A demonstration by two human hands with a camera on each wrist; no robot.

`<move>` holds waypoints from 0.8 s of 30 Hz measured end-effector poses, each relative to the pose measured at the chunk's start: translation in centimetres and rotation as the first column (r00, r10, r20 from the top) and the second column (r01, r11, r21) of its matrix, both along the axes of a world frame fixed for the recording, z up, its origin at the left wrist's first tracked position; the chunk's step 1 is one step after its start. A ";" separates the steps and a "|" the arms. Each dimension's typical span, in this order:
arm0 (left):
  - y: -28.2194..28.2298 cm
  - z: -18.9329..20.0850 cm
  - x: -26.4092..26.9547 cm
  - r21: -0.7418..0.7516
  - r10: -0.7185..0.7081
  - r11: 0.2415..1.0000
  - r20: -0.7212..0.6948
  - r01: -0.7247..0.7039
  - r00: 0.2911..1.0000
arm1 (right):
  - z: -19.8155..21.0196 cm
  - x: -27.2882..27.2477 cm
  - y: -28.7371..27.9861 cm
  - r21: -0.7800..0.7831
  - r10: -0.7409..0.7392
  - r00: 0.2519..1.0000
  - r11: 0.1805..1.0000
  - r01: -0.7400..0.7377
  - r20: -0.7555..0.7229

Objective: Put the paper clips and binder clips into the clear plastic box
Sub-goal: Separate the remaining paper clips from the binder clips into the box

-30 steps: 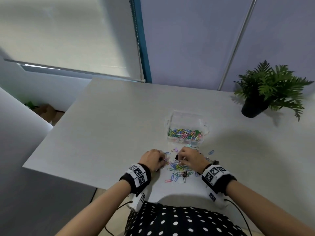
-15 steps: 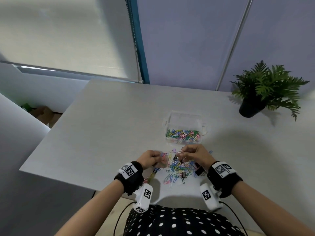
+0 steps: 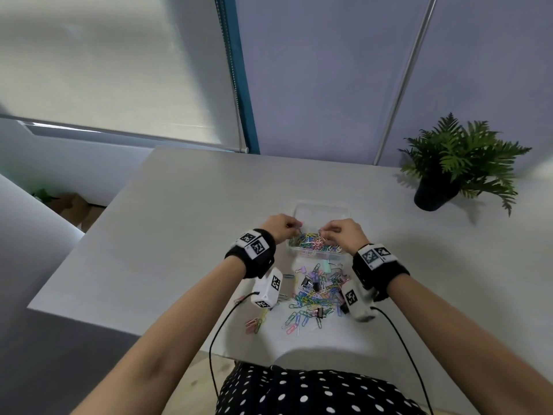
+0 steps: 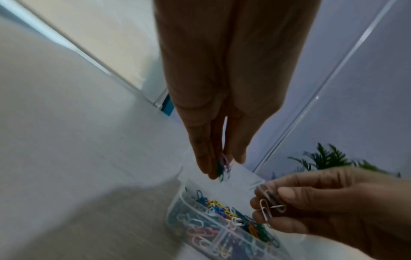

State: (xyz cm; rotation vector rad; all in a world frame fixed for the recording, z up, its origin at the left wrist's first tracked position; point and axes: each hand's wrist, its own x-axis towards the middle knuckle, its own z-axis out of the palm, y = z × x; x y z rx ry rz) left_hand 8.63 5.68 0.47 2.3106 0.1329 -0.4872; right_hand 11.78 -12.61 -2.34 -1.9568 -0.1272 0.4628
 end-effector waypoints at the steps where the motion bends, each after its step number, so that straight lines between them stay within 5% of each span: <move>1: -0.1 0.2 0.2 0.106 -0.072 0.992 -0.012 0.073 0.997 | -0.1 0.3 0.1 -0.094 0.032 0.999 0.995 -0.031 0.018; 4: -0.1 0.2 -0.2 0.162 -0.126 0.979 0.010 0.123 0.992 | 0.5 0.3 0.1 -0.280 0.088 0.993 0.958 -0.063 0.075; 8: 2.5 -0.6 -2.5 -0.036 -0.027 0.999 0.042 0.029 0.999 | 1.4 -1.0 -0.2 -0.273 0.133 0.972 0.959 -0.077 0.192; 11: 5.3 -1.1 -6.0 -0.093 0.012 0.996 0.045 -0.008 0.999 | 0.8 -3.4 0.2 -0.282 0.326 0.902 0.927 -0.247 0.283; 15: 7.8 -2.4 -11.7 0.083 0.052 0.995 0.020 -0.053 0.998 | -0.8 -7.5 1.4 -0.454 0.718 0.662 0.674 -0.583 0.216; 19: 7.5 -4.7 -15.9 0.297 0.045 0.955 -0.152 0.002 0.987 | -2.4 -10.2 3.4 -0.650 0.900 0.421 0.386 -0.654 0.112; 24: 4.1 -7.5 -17.6 0.409 0.058 0.913 -0.117 -0.005 0.991 | -3.7 -10.2 6.1 -0.717 0.881 0.450 0.407 -0.566 0.144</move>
